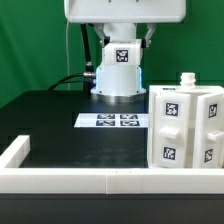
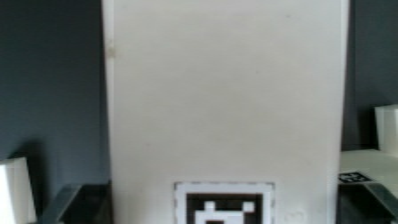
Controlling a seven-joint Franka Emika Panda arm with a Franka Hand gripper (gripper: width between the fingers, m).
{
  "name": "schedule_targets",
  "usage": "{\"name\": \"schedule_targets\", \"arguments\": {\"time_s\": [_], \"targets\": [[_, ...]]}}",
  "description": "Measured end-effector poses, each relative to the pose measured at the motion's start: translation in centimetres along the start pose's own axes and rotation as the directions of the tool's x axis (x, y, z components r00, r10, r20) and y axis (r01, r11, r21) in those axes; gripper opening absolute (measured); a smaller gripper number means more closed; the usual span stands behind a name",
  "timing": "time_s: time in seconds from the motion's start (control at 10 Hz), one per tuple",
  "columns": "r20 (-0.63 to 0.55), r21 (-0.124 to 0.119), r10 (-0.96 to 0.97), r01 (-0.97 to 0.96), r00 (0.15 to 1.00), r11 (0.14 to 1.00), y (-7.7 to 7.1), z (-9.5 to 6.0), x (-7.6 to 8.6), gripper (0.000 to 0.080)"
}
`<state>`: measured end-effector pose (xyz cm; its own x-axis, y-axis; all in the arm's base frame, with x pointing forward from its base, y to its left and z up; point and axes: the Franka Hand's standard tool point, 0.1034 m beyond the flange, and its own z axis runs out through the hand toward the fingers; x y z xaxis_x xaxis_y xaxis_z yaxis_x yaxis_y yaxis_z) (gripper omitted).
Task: Assemble cabinet
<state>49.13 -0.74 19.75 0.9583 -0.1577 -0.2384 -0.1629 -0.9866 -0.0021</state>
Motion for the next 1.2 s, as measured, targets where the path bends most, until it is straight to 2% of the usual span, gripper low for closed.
{"name": "schedule_targets", "arguments": {"time_s": [0.1,0.2,0.6,0.7,0.9,1.1,1.2], "targets": [[-0.001,-0.006,0.028,-0.028,1.000,1.000,-1.9,-1.4,0.6,0.0558],[-0.002,-0.014,0.055,-0.055,0.999,0.998,-3.6,-2.1,1.4,0.0558],[0.000,-0.016,0.031,-0.031,1.000,0.999,-3.6,-1.7,1.5,0.0560],[0.001,-0.018,0.025,-0.025,1.000,1.000,-4.1,-1.6,1.8,0.0560],[-0.021,-0.025,0.007,-0.007,1.000,1.000,-6.4,-2.1,4.1,0.0560],[-0.047,-0.031,-0.008,0.007,0.999,1.000,-8.3,-1.3,6.4,0.0560],[-0.065,-0.030,-0.029,0.027,0.997,0.999,-8.7,-0.8,7.0,0.0560]]}}
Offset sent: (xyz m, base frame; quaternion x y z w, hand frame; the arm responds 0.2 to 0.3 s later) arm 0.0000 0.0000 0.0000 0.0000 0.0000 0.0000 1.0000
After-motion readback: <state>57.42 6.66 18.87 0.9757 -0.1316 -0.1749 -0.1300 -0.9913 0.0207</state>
